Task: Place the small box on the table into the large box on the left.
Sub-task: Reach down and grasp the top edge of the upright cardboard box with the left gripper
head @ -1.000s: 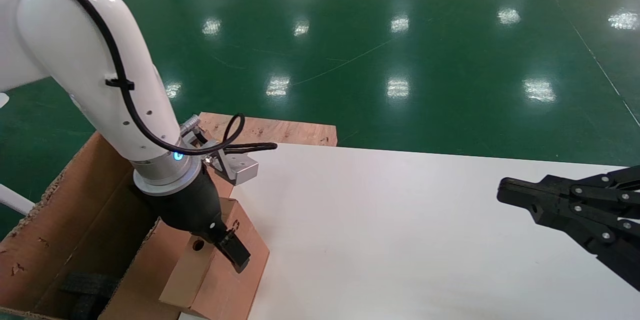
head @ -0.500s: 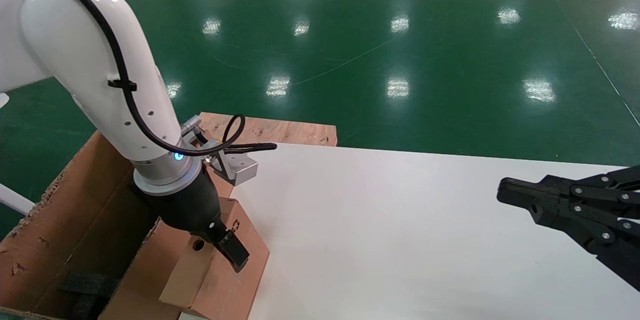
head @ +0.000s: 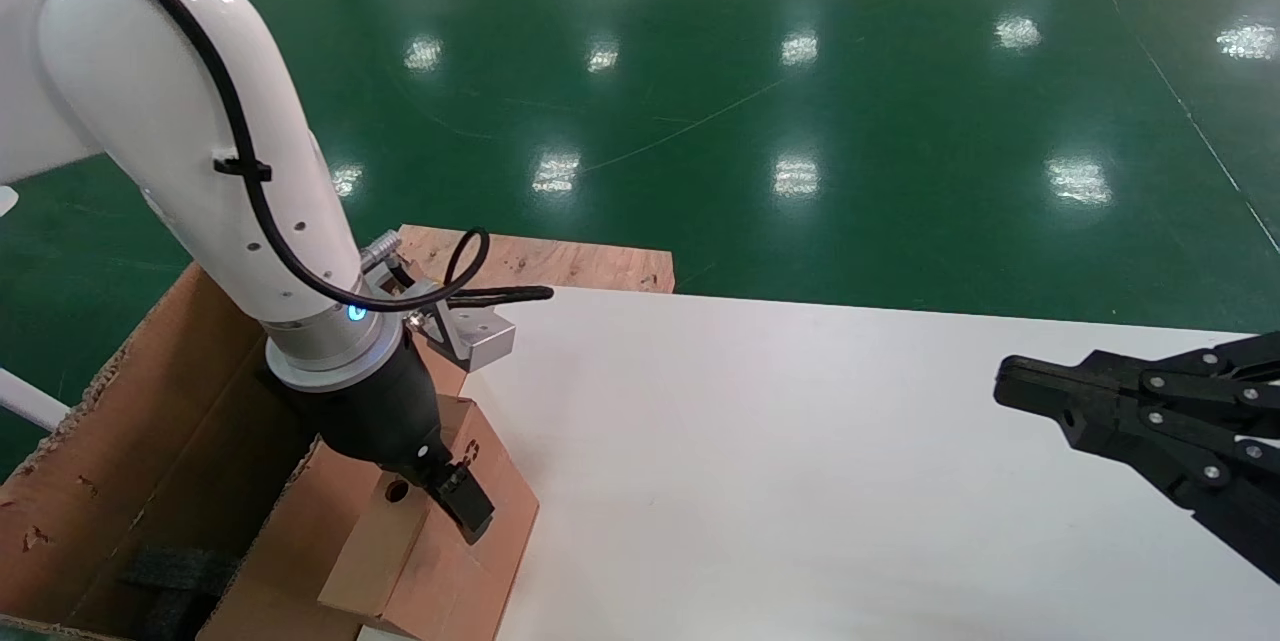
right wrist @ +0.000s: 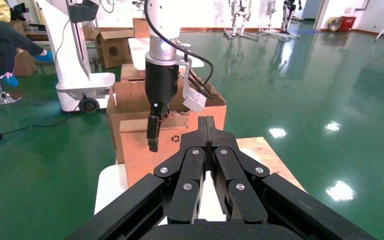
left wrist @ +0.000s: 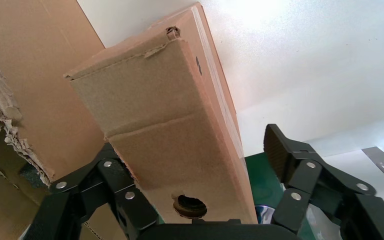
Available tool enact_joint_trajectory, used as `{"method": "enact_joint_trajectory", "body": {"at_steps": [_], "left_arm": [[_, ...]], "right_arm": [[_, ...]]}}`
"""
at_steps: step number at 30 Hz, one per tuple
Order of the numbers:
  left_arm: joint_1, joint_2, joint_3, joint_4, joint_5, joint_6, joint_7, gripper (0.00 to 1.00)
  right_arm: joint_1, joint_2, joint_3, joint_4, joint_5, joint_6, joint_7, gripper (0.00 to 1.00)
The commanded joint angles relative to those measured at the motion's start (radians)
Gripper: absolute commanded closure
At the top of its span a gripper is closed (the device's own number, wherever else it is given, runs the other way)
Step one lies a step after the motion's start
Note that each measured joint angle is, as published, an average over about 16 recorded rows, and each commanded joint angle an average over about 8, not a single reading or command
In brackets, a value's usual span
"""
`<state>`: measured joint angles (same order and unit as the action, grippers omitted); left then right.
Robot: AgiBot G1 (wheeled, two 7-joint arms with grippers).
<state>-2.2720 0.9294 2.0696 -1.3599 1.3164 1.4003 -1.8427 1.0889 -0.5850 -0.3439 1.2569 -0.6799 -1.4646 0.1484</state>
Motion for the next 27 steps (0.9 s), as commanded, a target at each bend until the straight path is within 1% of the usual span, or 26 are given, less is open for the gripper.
{"method": "enact_joint_trajectory", "body": {"at_steps": [1,19,23,27], "left_arm": [[0.0,0.0,0.0,0.0,0.0,0.0,0.0,1.0],[0.0,0.0,-0.001,0.006,-0.002,0.002,0.003,1.0],[-0.003,0.006,-0.007,0.022,-0.011,0.007,0.02,1.0],[-0.031,0.014,-0.028,0.046,-0.027,0.015,0.054,1.0]], "right_arm": [[0.0,0.0,0.0,0.0,0.0,0.0,0.0,1.0],[0.0,0.0,0.0,0.0,0.0,0.0,0.0,1.0],[0.0,0.0,0.0,0.0,0.0,0.0,0.0,1.0],[0.0,0.0,0.0,0.0,0.0,0.0,0.0,1.0]]}}
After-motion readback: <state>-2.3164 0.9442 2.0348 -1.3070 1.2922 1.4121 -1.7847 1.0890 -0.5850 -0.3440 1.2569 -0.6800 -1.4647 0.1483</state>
